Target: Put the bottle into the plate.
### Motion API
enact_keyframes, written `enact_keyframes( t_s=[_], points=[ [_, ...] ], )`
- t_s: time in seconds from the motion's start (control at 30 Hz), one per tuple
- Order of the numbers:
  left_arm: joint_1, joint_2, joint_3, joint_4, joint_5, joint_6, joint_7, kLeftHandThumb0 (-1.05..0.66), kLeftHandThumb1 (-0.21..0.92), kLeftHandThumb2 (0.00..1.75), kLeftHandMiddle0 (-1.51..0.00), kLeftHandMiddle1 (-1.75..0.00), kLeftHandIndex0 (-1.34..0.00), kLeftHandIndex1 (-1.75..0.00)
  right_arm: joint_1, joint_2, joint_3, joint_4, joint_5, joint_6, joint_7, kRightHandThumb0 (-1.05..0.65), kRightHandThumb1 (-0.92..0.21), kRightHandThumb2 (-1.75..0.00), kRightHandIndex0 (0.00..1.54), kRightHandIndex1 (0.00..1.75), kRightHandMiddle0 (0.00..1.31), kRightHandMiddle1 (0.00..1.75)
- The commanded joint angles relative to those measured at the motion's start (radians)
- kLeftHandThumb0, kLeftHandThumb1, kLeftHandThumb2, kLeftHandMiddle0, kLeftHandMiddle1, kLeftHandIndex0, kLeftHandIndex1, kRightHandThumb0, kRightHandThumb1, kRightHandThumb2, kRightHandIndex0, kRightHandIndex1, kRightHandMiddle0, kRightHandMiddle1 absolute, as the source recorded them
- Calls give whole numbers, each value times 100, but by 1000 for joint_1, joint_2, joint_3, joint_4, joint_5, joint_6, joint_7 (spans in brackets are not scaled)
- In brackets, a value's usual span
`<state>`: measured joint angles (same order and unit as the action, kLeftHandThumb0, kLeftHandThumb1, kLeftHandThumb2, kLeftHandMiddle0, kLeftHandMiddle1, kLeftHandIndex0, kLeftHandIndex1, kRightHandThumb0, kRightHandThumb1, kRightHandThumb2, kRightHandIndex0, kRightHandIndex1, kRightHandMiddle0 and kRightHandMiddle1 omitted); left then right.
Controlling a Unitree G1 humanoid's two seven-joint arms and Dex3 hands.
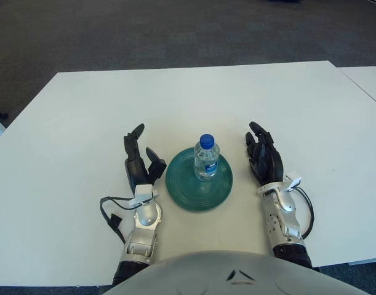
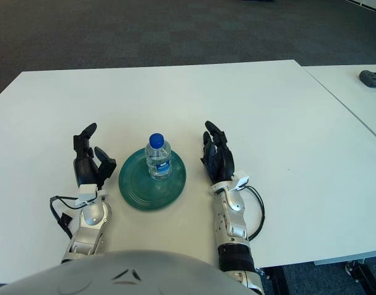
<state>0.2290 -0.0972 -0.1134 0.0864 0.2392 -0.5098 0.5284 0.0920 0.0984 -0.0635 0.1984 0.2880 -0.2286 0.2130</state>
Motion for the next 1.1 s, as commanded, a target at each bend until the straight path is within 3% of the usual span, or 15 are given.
enact_keyframes(
  t_s=[0.0, 0.3, 0.47, 0.83, 1.07],
  points=[
    [-18, 24, 14, 11, -33, -20, -63, -78, 92, 90, -67, -15, -41, -100, 22, -3, -9, 42, 2, 47, -7, -72, -92, -64, 40, 0, 0, 64],
    [-18, 86, 45, -51, -181, 119, -291, -63, 92, 69, -76, -18, -47, -105, 17, -3, -13, 48, 1, 47, -4, -72, -92, -64, 40, 0, 0, 64],
    [-29, 106, 66, -18, -236, 147, -378, -57, 92, 61, -75, -19, -46, -104, 13, -5, -16, 50, 2, 48, -3, -72, -92, -64, 40, 0, 0, 64],
    [-87, 108, 115, 68, -296, 212, -458, -60, 92, 52, -70, -18, -39, -98, 4, -8, -23, 58, 4, 50, 0, -72, -92, -64, 40, 0, 0, 64],
    [-130, 117, 147, 121, -301, 239, -478, -58, 92, 63, -66, -15, -29, -93, -5, -9, -30, 66, 4, 52, 4, -72, -92, -64, 40, 0, 0, 64]
  ],
)
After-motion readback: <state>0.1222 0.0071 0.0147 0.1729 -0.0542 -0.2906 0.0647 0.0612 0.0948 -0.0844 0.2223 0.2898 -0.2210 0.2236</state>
